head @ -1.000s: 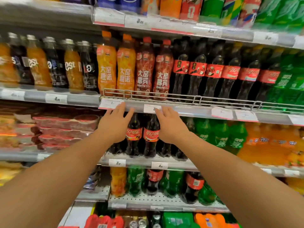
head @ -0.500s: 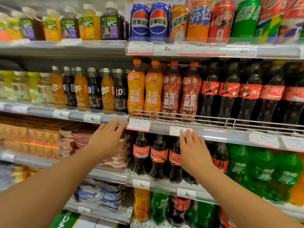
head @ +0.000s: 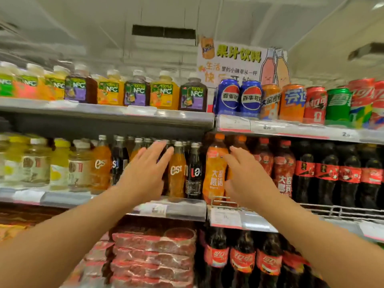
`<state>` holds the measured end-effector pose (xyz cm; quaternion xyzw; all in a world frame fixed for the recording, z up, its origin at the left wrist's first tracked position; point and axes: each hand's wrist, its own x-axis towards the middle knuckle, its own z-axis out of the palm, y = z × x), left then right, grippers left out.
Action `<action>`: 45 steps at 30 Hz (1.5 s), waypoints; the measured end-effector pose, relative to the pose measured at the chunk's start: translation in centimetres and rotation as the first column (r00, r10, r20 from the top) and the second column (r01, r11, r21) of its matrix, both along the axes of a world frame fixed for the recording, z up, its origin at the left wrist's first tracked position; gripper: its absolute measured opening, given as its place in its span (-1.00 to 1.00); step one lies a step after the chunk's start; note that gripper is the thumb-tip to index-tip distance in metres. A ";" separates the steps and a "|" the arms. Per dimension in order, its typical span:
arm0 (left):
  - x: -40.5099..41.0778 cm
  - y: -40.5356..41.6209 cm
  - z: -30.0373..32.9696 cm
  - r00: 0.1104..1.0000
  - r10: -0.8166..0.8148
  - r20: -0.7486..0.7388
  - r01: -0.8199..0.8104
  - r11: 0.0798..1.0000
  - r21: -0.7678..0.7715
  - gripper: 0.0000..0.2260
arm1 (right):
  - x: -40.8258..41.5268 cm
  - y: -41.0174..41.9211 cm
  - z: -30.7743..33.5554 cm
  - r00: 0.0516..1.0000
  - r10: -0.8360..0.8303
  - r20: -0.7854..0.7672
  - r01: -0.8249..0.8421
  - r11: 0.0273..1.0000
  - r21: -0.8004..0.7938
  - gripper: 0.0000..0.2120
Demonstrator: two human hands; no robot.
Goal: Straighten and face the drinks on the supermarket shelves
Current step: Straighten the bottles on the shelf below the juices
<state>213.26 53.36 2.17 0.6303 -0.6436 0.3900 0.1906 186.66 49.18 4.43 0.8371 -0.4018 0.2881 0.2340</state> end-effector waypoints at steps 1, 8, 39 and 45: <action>1.1 0.0 1.9 1.000 -0.004 0.011 0.004 1.000 -0.024 -0.21 | 1.0 0.2 1.6 1.000 -0.015 0.005 0.015 1.000 -0.023 -0.35; 10.8 0.6 9.4 0.990 0.138 -0.042 -0.138 0.990 -0.006 -0.20 | 5.4 -0.8 8.0 0.993 -0.105 -0.062 0.100 0.992 -0.076 -0.29; 14.5 2.5 -8.2 0.986 0.061 -0.157 -0.016 0.962 0.274 -0.22 | 14.3 0.0 -13.5 0.997 -0.069 -0.046 0.083 0.877 0.473 -0.19; 17.6 0.1 -1.1 0.975 -0.149 -0.165 0.165 0.983 0.087 -0.23 | 16.6 1.5 -12.8 0.975 -0.218 -0.038 0.203 0.817 0.540 -0.23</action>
